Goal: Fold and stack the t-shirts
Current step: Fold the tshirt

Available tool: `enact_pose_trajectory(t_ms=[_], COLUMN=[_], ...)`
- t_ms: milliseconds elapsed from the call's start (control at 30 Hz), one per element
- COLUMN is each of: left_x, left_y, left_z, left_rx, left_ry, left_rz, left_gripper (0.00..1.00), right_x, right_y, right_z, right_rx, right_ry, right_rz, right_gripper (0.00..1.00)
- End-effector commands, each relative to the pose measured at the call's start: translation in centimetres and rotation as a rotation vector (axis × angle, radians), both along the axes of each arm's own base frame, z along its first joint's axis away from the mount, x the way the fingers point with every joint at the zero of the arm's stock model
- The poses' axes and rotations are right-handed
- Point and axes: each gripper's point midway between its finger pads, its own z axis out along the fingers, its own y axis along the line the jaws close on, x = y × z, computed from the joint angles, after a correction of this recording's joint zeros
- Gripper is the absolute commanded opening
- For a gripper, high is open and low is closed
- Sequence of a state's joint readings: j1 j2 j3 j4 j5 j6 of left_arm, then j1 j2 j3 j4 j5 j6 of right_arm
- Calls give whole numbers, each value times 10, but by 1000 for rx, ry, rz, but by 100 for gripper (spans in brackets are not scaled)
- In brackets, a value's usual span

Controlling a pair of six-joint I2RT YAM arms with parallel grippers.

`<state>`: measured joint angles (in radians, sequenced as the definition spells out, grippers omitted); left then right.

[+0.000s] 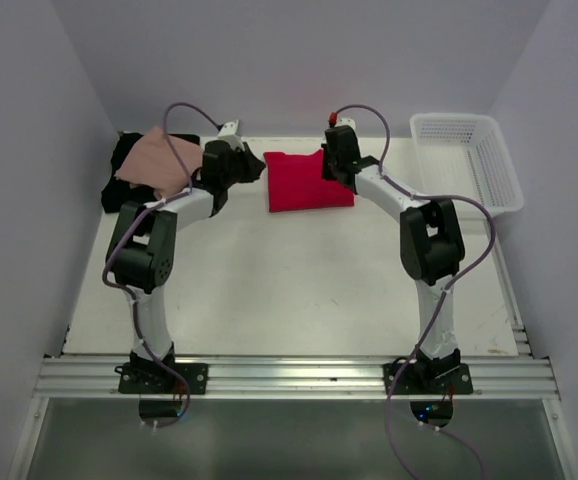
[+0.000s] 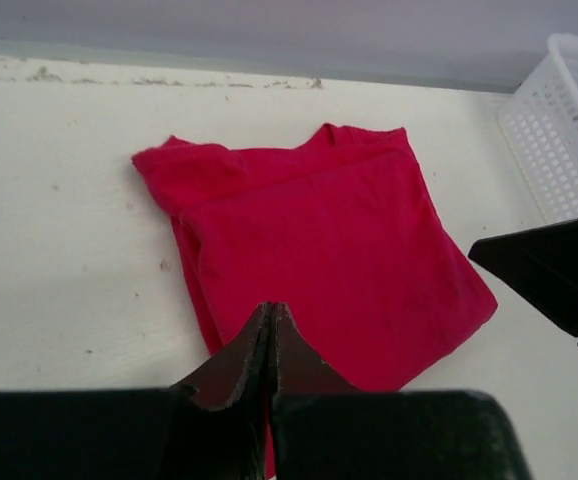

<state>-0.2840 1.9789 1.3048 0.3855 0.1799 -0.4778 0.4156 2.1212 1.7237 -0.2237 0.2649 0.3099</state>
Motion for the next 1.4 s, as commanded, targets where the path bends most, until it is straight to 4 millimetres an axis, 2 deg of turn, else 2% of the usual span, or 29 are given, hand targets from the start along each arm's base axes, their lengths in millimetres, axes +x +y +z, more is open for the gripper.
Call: enact_pose_trajectory(t_ms=[0,33,167,233,267,367,500,533,567,600,700,733,767,800,867,900,933,967,1000,1033,1067,1100,1133,1167,1200,1233,1267,1300,1367], left_x=[-3,-1,4,9,8,2,-14,-22,-25,-36,-53,-66,-73,-88,-102,-122,-129,-142,-160,-169,-191,-203,-211,-225,-244,-252,-264,-281,-303], left_y=[-26,-28,-35,-43,-46,-57,-66,-66,-66,-64,-59,-55,-53,-48,-44,-43,-43,-48,-43,-45,-44,-43,-45,-49,-42,-42,-43,-36,-33], left_z=[-16,-18,-49,-51,-63,-72,-84,-93,-92,-104,-110,-118,-122,-136,-136,-149,-143,-144,-155,-147,-158,-159,-149,-149,-158,-151,-152,-161,-160], left_rx=[-50,-44,6,14,25,18,18,24,22,29,39,45,44,51,42,51,48,53,64,62,88,100,91,97,100,94,101,113,135], left_ry=[25,27,105,107,135,142,162,183,178,211,236,255,268,313,326,368,362,373,412,411,446,459,444,451,489,485,495,530,564], left_rz=[-133,-131,-136,-150,-154,-170,-182,-184,-185,-178,-148,-143,-135,-117,-104,-100,-96,-106,-95,-98,-95,-95,-98,-112,-103,-104,-111,-103,-113], left_gripper=[0,0,0,0,0,0,0,0,0,0,0,0,0,0,0,0,0,0,0,0,0,0,0,0,0,0,0,0,0], right_x=[-4,-4,0,-3,-3,-11,-25,-29,-36,-41,-63,-77,-83,-89,-111,-118,-133,-140,-147,-162,-171,-180,-198,-204,-215,-233,-243,-252,-276], right_y=[16,16,29,33,35,40,38,37,34,32,24,18,17,15,9,9,4,4,4,3,4,4,0,2,6,2,2,9,5], right_z=[-16,-22,-36,-49,-57,-75,-91,-93,-101,-100,-113,-117,-119,-121,-128,-130,-139,-133,-133,-132,-133,-133,-139,-131,-130,-137,-137,-127,-131], right_rx=[51,54,71,79,82,108,112,110,102,97,87,80,81,83,69,65,54,51,51,44,32,27,13,23,8,-16,-24,-26,-35], right_ry=[72,83,141,188,204,252,292,303,326,337,387,410,417,422,459,468,503,498,502,513,512,517,546,531,531,558,563,538,562], right_rz=[68,70,112,125,131,148,146,146,144,142,132,127,126,123,121,126,123,129,133,145,151,155,156,161,178,181,183,207,211], right_gripper=[0,0,0,0,0,0,0,0,0,0,0,0,0,0,0,0,0,0,0,0,0,0,0,0,0,0,0,0,0])
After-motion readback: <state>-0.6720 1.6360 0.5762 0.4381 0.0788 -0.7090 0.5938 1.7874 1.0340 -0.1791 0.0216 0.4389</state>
